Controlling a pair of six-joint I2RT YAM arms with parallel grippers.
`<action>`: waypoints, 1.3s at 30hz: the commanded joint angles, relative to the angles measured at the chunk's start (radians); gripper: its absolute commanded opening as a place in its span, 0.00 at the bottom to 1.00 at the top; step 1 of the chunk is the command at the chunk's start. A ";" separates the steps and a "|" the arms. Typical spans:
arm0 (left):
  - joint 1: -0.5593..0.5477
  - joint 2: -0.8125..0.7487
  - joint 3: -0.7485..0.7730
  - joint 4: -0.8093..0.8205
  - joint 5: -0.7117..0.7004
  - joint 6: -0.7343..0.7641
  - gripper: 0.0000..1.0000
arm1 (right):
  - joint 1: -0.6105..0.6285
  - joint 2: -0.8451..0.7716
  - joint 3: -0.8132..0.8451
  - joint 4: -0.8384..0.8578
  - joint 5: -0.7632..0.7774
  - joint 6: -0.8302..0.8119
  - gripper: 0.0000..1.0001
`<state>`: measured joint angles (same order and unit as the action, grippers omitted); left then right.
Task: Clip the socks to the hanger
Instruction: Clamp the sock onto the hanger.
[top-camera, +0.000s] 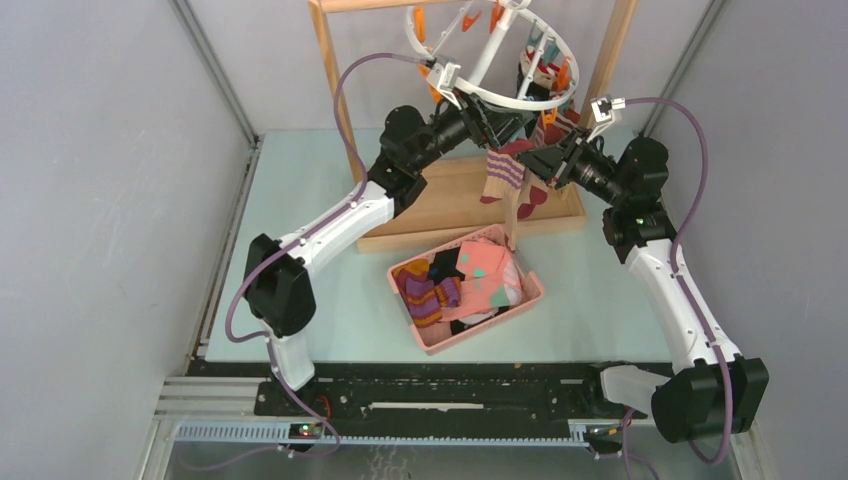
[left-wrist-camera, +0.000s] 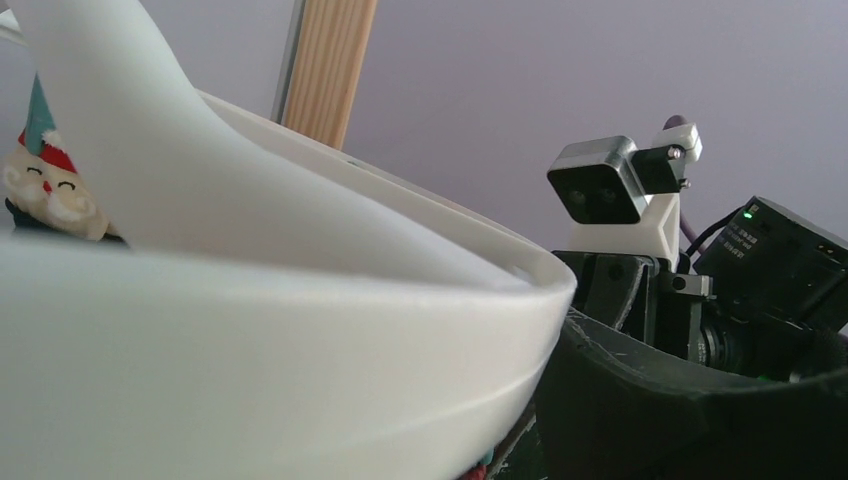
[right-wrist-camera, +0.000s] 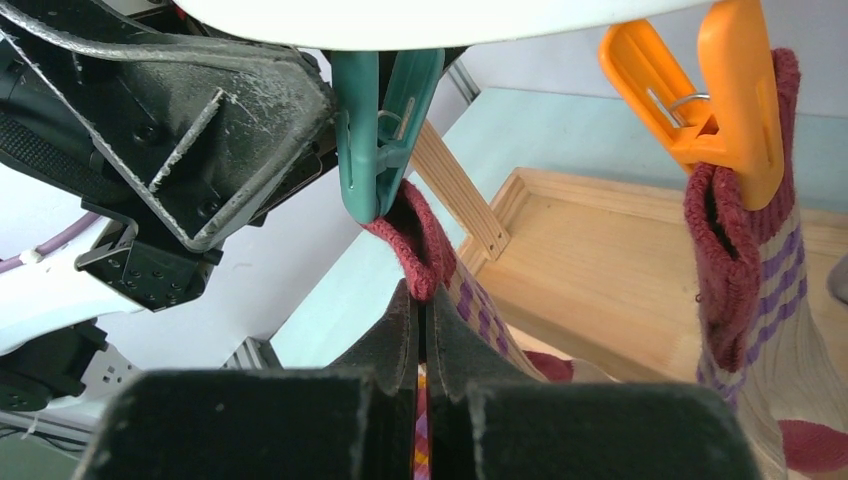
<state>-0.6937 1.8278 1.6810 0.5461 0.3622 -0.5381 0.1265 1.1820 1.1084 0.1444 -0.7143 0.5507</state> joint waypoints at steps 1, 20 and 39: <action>-0.007 -0.035 -0.020 -0.004 -0.016 0.037 0.73 | -0.002 -0.018 0.047 0.015 0.006 -0.018 0.00; -0.010 -0.026 0.008 0.008 -0.002 0.008 0.32 | -0.026 -0.018 0.047 0.000 -0.002 -0.004 0.00; 0.000 -0.010 0.022 0.097 0.058 -0.066 0.12 | -0.044 -0.001 0.047 0.004 -0.041 0.022 0.00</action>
<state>-0.6983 1.8282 1.6810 0.5827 0.3981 -0.5793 0.0795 1.1851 1.1084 0.1143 -0.7284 0.5598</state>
